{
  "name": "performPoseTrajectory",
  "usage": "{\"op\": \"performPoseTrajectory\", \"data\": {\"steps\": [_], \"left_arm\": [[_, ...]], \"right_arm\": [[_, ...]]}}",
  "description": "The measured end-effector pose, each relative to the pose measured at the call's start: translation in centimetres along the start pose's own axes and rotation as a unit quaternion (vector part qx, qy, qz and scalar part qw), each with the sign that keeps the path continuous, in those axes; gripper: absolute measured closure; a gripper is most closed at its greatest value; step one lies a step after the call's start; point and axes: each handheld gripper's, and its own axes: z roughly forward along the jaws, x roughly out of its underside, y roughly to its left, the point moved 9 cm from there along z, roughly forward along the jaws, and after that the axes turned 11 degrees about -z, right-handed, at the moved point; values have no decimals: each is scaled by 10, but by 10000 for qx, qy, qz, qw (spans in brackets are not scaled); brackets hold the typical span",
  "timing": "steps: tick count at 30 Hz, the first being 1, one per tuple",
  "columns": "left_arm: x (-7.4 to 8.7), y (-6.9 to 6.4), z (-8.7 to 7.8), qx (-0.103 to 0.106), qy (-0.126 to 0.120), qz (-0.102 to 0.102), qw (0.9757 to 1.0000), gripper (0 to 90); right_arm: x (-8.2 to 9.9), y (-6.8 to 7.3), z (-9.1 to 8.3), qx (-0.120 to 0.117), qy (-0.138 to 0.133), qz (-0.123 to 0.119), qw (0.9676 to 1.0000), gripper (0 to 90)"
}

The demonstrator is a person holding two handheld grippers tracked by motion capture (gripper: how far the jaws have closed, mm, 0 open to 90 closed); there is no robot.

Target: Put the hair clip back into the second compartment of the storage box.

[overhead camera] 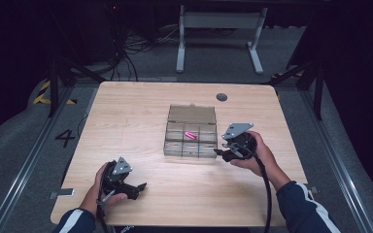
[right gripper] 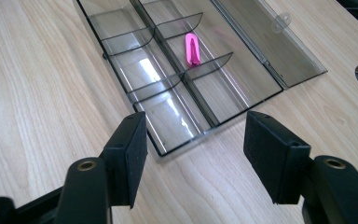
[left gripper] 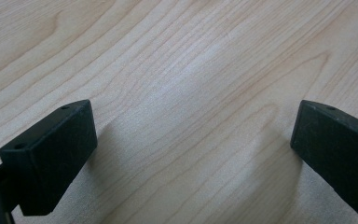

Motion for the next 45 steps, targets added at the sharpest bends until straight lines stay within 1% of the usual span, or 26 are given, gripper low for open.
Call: {"op": "performPoseTrajectory", "data": {"steps": [3, 5, 7, 12, 13, 17, 20, 24, 26, 30, 35, 37, 42, 45], "left_arm": [[0, 0, 0, 0, -1, -2, 10000, 8], [0, 0, 0, 1, -1, -4, 10000, 8], [0, 0, 0, 10, 8, 3, 10000, 7], [0, 0, 0, 12, 5, 7, 10000, 6], [0, 0, 0, 14, 7, 8, 10000, 6], [0, 0, 0, 15, 8, 20, 10000, 6], [0, 0, 0, 26, 10, 22, 10000, 6], [-1, 0, 1, 28, 9, 28, 10000, 6], [-1, 0, 1, 31, 9, 29, 10000, 6], [-1, 0, 1, 35, 10, 32, 10000, 6], [-1, 0, 1, 36, 8, 39, 10000, 6], [-1, 0, 1, 37, 9, 40, 10000, 6], [-1, 0, 1, 37, 12, 38, 10000, 6], [-1, 0, 1, 36, 9, 40, 10000, 6]], "right_arm": [[5, 0, -4, 65, 34, -51, 10000, 392], [9, 1, -6, 54, 36, -33, 10000, 392], [13, 1, -8, 92, 67, -30, 9999, 391], [21, 3, -13, 45, 110, -39, 9999, 381], [23, 3, -14, 54, 135, -70, 9999, 380], [28, 3, -18, 86, 123, -2, 9999, 377], [35, 5, -19, 92, 148, -22, 9998, 370], [45, 7, -20, 85, 224, -24, 9997, 358], [48, 6, -21, 128, 259, -29, 9996, 354], [59, 3, -25, 199, 362, 23, 9991, 343], [72, 6, -28, 170, 440, 62, 9989, 328], [78, 6, -29, 225, 465, 63, 9986, 327], [95, 8, -32, 241, 551, 158, 9981, 321], [104, 9, -35, 262, 552, 216, 9979, 320]]}}
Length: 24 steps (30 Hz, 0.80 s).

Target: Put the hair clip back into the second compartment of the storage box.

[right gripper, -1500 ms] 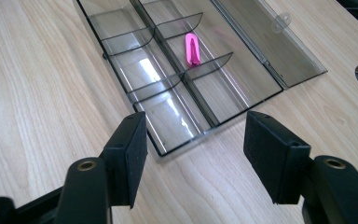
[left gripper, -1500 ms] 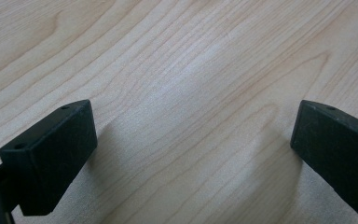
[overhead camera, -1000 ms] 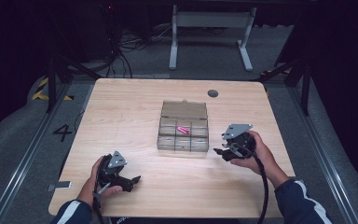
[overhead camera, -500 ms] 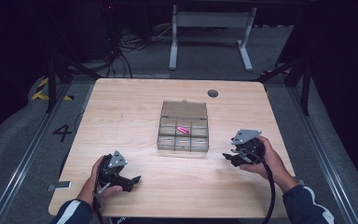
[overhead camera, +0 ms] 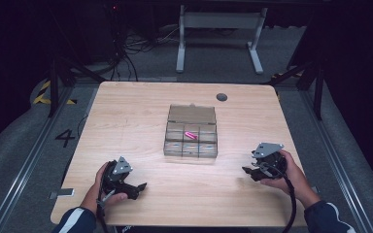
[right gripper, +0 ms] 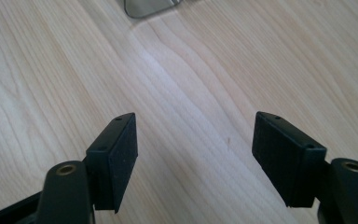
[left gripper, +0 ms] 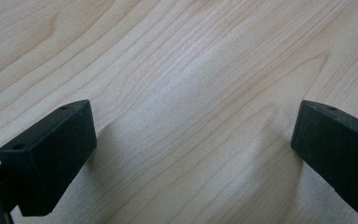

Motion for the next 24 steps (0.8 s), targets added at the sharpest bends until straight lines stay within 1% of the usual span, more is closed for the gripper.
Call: {"op": "performPoseTrajectory", "data": {"steps": [3, 10, 12, 19, 21, 24], "left_arm": [[0, 0, 0, 2, -1, -1, 10000, 5], [0, 0, 0, 9, 2, 5, 10000, 5], [0, 0, 0, 9, 3, 4, 10000, 5], [0, 0, 0, 10, 4, 4, 10000, 5], [0, 0, 0, 9, 4, 4, 10000, 5], [0, 0, 0, 9, 4, 3, 10000, 5]], "right_arm": [[10, 0, -2, 45, 23, 49, 10000, 318], [30, -1, -8, 121, -19, 219, 9997, 311], [36, 1, -9, 104, -3, 293, 9995, 309], [52, 6, -12, 189, -29, 333, 9993, 305], [56, 8, -12, 180, -62, 358, 9992, 300], [63, 11, -13, 175, -153, 458, 9987, 291]]}}
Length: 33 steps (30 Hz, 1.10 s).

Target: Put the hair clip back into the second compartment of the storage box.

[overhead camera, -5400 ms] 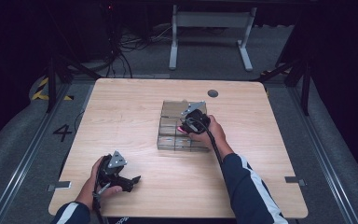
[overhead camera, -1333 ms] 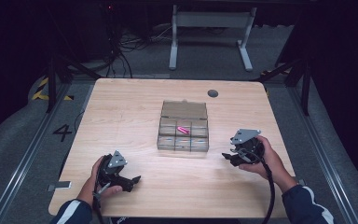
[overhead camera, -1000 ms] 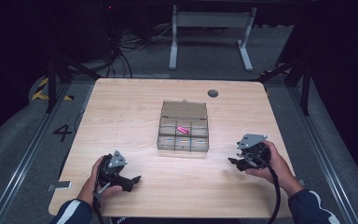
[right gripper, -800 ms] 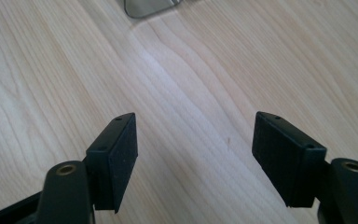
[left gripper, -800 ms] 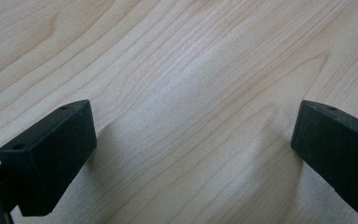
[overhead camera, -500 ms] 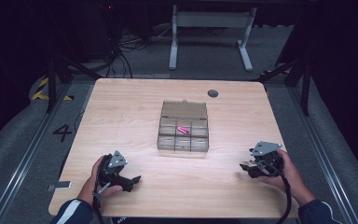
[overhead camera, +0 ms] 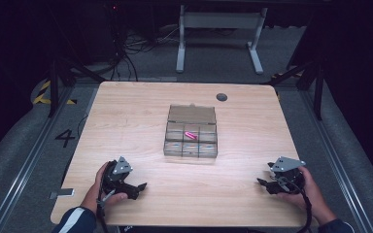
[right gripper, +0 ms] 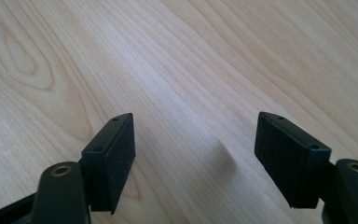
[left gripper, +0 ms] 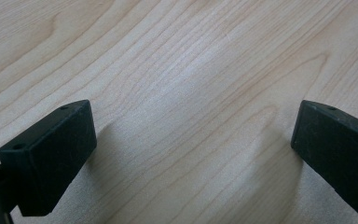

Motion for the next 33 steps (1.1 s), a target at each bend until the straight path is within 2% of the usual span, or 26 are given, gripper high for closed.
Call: {"op": "performPoseTrajectory", "data": {"steps": [4, 9, 12, 23, 33], "left_arm": [[0, 0, 0, -6, -1, 13, 10000, 5], [0, 0, 0, -11, 0, 15, 10000, 5], [0, 0, 0, -10, -1, 15, 10000, 5], [0, 0, 0, 12, 6, 16, 10000, 4], [-1, 0, 0, -1, 11, 23, 10000, 5]], "right_arm": [[10, 3, -4, -48, -311, 318, 9990, 286], [24, 6, -9, -166, -643, 818, 9944, 270], [30, 5, -12, -85, -682, 1044, 9922, 241], [34, 4, -13, 30, -561, 1215, 9910, 167], [34, 3, -12, 45, -547, 1252, 9906, 154]]}}
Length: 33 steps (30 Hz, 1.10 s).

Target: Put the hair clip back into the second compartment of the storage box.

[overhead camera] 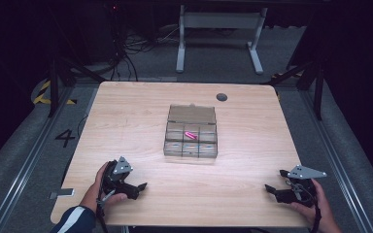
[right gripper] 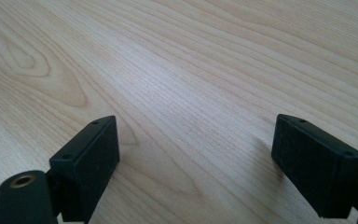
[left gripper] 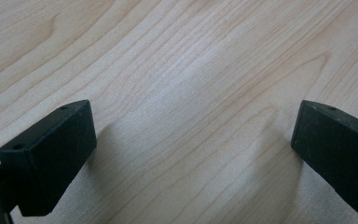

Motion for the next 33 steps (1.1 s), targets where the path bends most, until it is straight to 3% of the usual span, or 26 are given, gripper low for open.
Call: {"op": "performPoseTrajectory", "data": {"steps": [33], "left_arm": [[-2, 0, 2, 32, 8, 11, 10000, 4]], "right_arm": [[0, 0, 0, 7, 6, 14, 10000, 151]]}}
